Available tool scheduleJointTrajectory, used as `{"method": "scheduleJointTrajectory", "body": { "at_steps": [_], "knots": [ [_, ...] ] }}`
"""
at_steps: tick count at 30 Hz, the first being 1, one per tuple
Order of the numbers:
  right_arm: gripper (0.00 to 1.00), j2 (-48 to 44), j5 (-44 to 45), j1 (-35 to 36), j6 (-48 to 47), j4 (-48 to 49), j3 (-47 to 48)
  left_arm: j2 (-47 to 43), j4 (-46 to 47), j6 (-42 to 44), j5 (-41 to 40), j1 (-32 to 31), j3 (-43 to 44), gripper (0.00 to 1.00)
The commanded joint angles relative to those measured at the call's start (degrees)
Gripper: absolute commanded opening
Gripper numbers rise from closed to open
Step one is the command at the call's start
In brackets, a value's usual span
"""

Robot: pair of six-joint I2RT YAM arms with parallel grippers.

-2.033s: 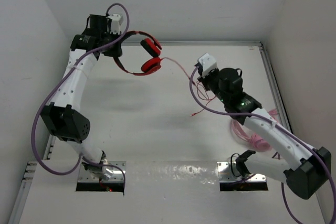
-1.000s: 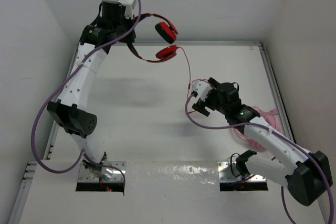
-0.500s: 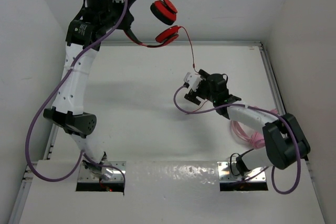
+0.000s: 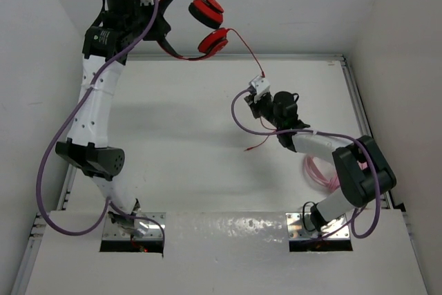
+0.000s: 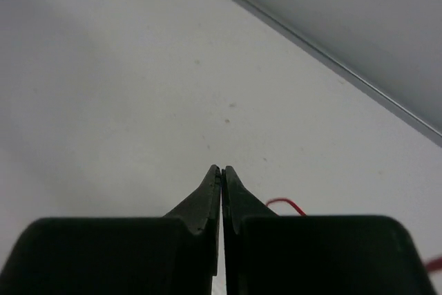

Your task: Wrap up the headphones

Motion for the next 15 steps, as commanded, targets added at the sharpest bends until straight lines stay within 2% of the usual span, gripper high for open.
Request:
{"method": "scheduleJointTrajectory", "body": {
  "at_steps": [1, 4, 5, 6, 10, 12, 15],
  "knots": [
    [0.0, -3.5, -3.3, 0.6, 17.5, 13.2, -0.8, -0.4, 4.1, -4.3, 3.8, 1.1, -2.1, 0.0],
    [0.0, -4.2, -1.1, 2.9, 20.9, 8.5, 0.8, -0.3, 4.9, -6.9, 8.7, 2.1, -6.4, 0.0],
    [0.0, -3.3, 1.8, 4.8, 21.0, 1.6, 3.7, -0.3, 6.1, -8.8, 13.4, 2.7, -7.8, 0.0],
    [0.0, -2.4, 3.5, 5.7, 21.1, 1.5, 5.9, -0.3, 6.1, -9.6, 15.7, 3.0, -9.2, 0.0],
    [0.0, 3.9, 4.8, 7.4, 26.9, -22.1, 20.2, -0.4, 9.2, -13.6, 24.5, 4.1, -14.9, 0.0],
    [0.0, 6.5, 4.2, 7.8, 31.4, -31.6, 23.4, -0.4, 11.8, -17.0, 29.7, 6.0, -18.2, 0.0],
    [0.0, 9.6, 4.6, 8.7, 34.3, -38.7, 23.5, -0.4, 16.5, -23.1, 37.2, 9.4, -22.2, 0.0]
  ]
}}
